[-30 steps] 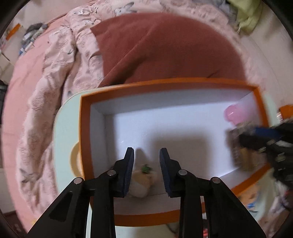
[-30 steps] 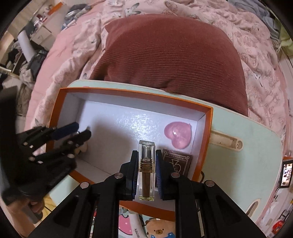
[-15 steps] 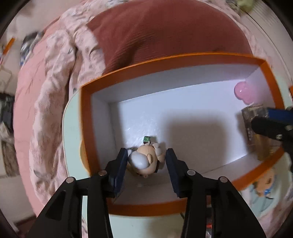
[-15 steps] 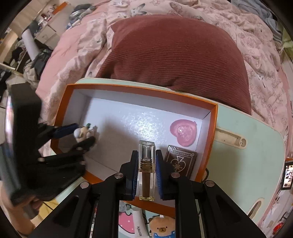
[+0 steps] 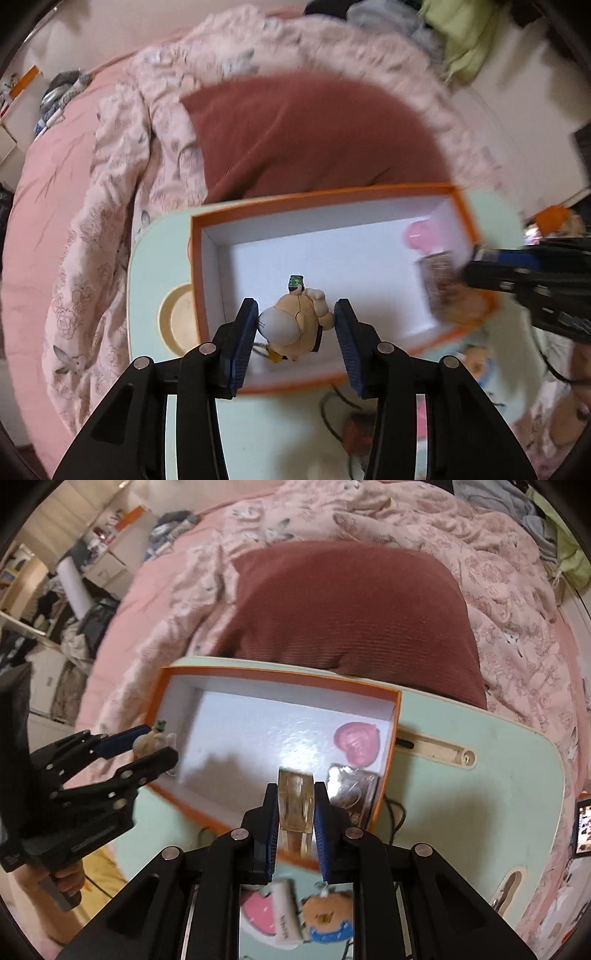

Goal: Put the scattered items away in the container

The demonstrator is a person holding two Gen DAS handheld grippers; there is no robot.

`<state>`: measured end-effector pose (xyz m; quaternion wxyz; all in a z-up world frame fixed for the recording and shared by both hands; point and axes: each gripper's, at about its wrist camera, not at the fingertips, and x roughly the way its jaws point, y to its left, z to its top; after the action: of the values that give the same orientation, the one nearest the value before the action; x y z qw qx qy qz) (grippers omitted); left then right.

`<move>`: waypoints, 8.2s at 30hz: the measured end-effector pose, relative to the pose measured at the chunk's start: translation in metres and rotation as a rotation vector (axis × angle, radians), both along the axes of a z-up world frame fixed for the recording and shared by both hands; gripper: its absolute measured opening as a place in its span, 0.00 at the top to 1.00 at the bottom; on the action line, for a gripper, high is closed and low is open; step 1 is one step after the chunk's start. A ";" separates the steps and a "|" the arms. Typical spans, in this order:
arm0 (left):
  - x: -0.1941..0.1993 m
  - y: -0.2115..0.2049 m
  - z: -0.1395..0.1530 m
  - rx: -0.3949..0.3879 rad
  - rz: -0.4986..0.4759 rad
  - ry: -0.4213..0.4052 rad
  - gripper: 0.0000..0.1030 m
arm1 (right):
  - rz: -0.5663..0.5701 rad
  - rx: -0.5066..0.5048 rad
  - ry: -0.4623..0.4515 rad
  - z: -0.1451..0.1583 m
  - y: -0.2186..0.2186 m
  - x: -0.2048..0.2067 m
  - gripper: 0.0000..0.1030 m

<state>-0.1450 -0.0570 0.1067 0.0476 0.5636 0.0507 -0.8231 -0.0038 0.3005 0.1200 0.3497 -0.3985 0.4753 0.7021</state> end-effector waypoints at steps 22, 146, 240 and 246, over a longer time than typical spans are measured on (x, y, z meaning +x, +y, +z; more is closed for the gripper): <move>0.085 0.024 -0.052 0.105 -0.097 -0.022 0.57 | 0.191 -0.057 0.027 -0.054 -0.108 -0.009 0.84; -0.051 0.113 -0.043 0.058 -0.156 0.049 0.60 | 0.002 0.050 0.055 -0.037 -0.078 0.111 0.81; 0.199 0.043 -0.105 -0.080 -0.211 0.242 0.00 | 0.074 0.413 -0.215 -0.099 -0.238 0.060 0.00; 0.199 0.041 -0.105 -0.079 -0.218 0.242 0.00 | 0.073 0.412 -0.216 -0.099 -0.239 0.060 0.00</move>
<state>0.0541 -0.0162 0.0018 -0.0264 0.4601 -0.0375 -0.8867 0.0559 0.0620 0.0212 0.4468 -0.4085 0.2669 0.7499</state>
